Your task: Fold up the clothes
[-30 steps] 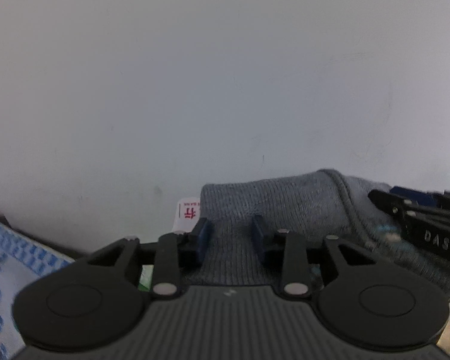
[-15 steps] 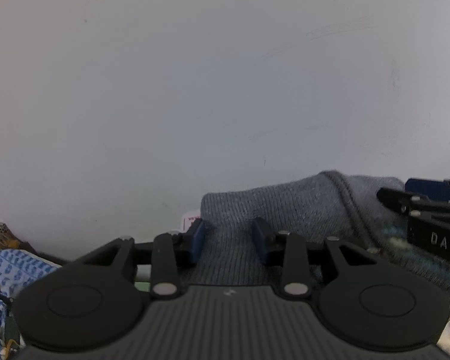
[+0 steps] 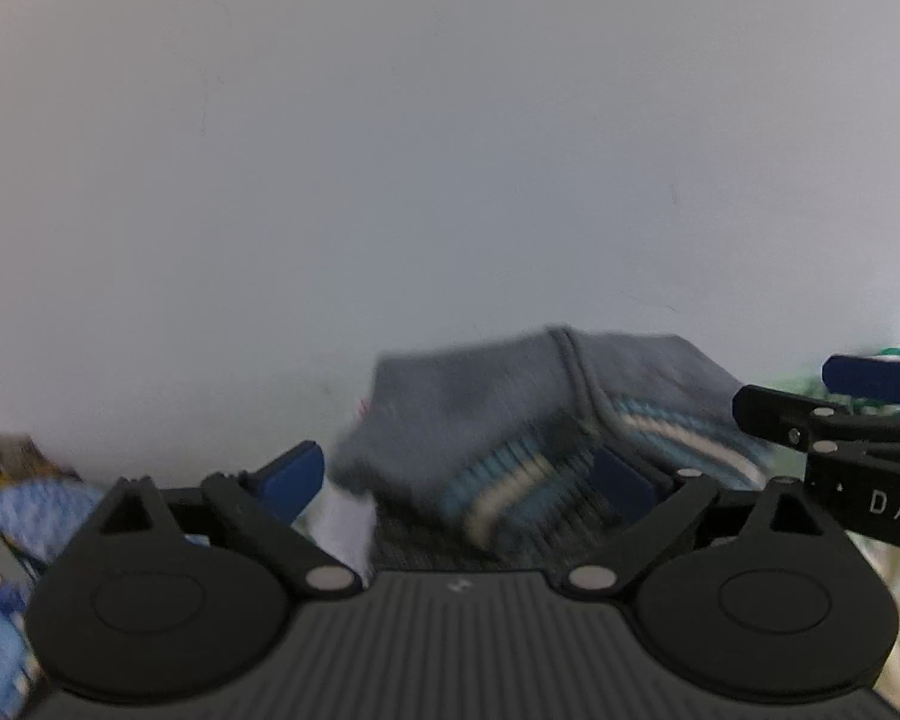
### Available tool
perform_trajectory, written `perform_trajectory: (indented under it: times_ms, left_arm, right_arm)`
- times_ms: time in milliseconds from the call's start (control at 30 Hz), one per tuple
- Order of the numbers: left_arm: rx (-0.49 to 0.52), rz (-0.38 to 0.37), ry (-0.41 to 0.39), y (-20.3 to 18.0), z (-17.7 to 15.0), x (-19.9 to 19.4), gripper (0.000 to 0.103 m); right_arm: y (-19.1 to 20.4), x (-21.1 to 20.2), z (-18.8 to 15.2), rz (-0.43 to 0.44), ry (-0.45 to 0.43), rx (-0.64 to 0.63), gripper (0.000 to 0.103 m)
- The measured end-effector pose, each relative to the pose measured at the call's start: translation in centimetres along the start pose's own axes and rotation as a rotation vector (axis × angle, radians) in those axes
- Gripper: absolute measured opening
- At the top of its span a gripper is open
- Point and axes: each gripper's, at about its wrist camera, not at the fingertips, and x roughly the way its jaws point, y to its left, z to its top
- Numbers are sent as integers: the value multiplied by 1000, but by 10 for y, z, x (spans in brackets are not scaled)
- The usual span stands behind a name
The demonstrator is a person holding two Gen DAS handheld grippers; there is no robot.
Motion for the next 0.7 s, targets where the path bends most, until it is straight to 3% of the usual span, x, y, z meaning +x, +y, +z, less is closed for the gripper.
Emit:
perform_trajectory:
  times_ms: [167, 267, 400, 533, 567, 633, 700]
  left_arm:
    - [-50, -38, 44, -3, -18, -28, 101]
    - [-46, -29, 40, -5, -31, -46, 102]
    - [-39, -27, 59, -9, -45, -61, 102]
    - [-42, -15, 73, -10, -61, -89, 102]
    - [-46, -8, 79, -11, -68, -90, 102]
    - [-51, -1, 95, -10, -79, -97, 102]
    - [-57, 5, 111, -9, -90, -103, 102]
  right_arm:
    - [4, -54, -32, -38, 60, 47, 73]
    - [-18, -72, -43, -37, 83, 59, 74]
    - [-12, -100, -36, -42, 91, 78, 77]
    - [23, -147, -59, -52, 103, 122, 82]
    - [13, -147, -37, -58, 104, 131, 84]
    - [1, -126, -51, -66, 100, 139, 85]
    - [7, -133, -59, -74, 85, 123, 87]
